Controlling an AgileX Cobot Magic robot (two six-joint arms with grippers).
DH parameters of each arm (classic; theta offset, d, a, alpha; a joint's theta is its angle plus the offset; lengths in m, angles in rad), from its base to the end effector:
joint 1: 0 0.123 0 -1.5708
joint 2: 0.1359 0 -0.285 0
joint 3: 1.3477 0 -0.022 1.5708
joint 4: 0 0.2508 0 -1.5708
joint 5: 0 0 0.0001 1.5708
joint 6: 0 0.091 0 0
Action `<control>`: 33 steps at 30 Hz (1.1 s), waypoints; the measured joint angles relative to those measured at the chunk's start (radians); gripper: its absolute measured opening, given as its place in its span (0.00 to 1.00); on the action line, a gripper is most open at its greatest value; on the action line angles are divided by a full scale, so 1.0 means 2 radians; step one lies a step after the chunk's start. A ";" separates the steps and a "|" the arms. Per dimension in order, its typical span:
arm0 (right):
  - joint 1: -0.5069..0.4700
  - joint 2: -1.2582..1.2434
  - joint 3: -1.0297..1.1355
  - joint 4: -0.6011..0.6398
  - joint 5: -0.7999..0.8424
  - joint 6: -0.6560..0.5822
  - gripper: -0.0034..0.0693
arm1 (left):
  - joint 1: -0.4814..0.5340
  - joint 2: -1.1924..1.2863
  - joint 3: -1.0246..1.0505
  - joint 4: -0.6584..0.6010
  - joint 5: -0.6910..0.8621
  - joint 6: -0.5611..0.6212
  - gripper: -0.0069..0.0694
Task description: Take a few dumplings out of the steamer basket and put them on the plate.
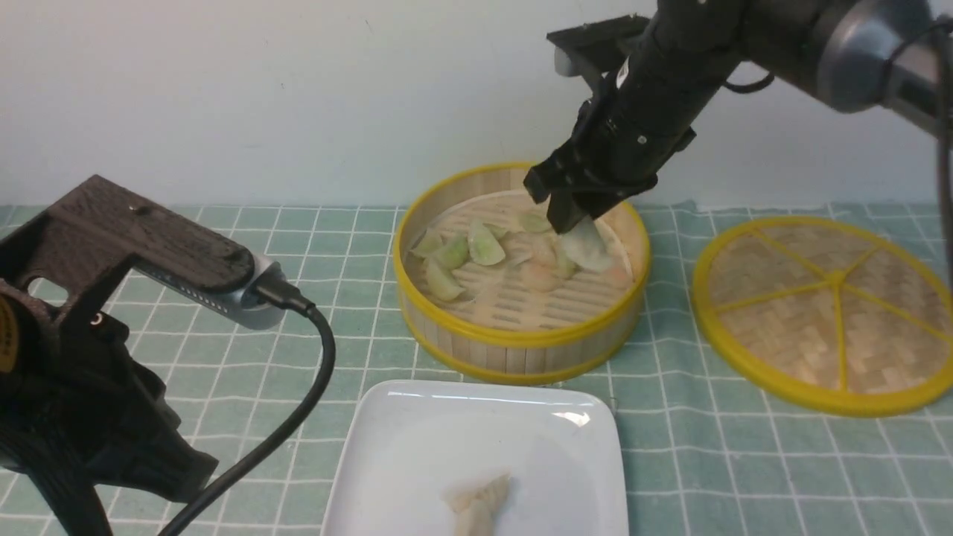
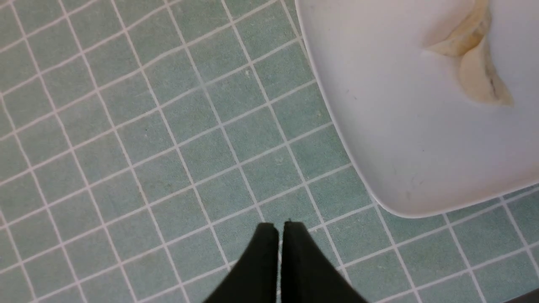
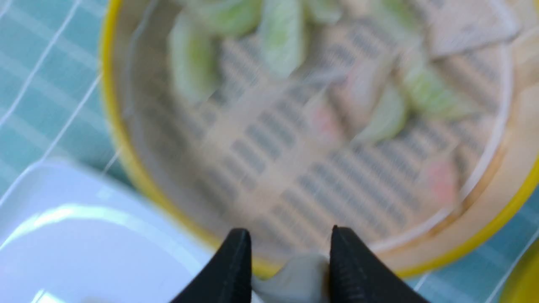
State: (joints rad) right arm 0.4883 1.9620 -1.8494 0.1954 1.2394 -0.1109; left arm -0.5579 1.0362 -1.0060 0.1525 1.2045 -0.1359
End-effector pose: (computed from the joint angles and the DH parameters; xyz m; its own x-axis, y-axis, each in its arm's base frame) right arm 0.3648 0.2127 0.2998 -0.8158 -0.4852 -0.3147 -0.5495 0.8200 0.1602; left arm 0.1559 -0.0821 0.3399 -0.8079 0.4099 -0.4234 0.4102 0.9070 0.0952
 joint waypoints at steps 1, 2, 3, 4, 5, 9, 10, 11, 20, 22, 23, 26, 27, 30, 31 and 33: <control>0.005 -0.004 0.007 0.001 0.000 0.000 0.35 | 0.000 0.000 0.000 0.000 0.000 0.000 0.08; 0.023 -0.038 0.060 0.005 0.000 0.000 0.35 | 0.000 0.000 0.000 0.000 0.000 0.000 0.08; 0.035 -0.050 0.080 0.007 0.000 -0.001 0.35 | 0.000 0.000 0.000 0.000 0.000 0.000 0.08; 0.056 -0.072 0.124 0.012 0.000 -0.001 0.35 | 0.000 0.000 0.000 0.000 -0.001 -0.001 0.08; 0.056 -0.074 0.130 0.012 0.000 -0.001 0.35 | 0.000 0.000 0.000 0.000 -0.001 -0.001 0.08; 0.107 -0.085 0.234 0.015 -0.039 -0.001 0.35 | 0.000 0.000 0.000 0.000 -0.015 -0.001 0.08; 0.108 -0.084 0.237 0.015 -0.042 0.000 0.35 | 0.000 0.000 0.000 0.000 -0.016 -0.001 0.08; 0.112 -0.074 0.250 0.013 -0.060 0.005 0.35 | 0.000 0.000 0.000 0.000 -0.019 -0.001 0.08; 0.114 -0.030 0.258 0.023 -0.090 0.029 0.54 | 0.000 0.000 0.000 0.001 -0.021 -0.001 0.08; 0.114 -0.044 0.257 0.021 -0.088 0.029 0.58 | 0.000 0.000 0.000 0.001 -0.026 -0.001 0.08; 0.114 -0.049 0.257 0.021 -0.088 0.031 0.58 | 0.000 0.000 0.000 0.001 -0.027 -0.001 0.08; 0.114 -0.103 0.255 0.006 -0.083 0.050 0.53 | 0.000 0.000 0.000 0.001 -0.031 -0.001 0.08; 0.114 -0.141 0.255 -0.006 -0.079 0.062 0.46 | 0.000 -0.002 0.000 0.001 -0.031 -0.001 0.08; 0.114 -0.206 0.255 -0.028 -0.071 0.090 0.32 | 0.000 -0.008 0.000 0.001 -0.033 -0.001 0.08; 0.114 -0.263 0.255 -0.045 -0.069 0.108 0.23 | 0.000 -0.013 0.000 0.001 -0.038 -0.001 0.08; 0.114 -0.316 0.257 -0.067 -0.071 0.126 0.14 | 0.000 -0.019 0.004 0.001 -0.049 -0.001 0.08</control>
State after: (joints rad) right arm 0.7159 1.3309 -1.3355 0.0613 1.0969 0.1408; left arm -0.5579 0.9980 -0.9988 0.1546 1.1071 -0.1384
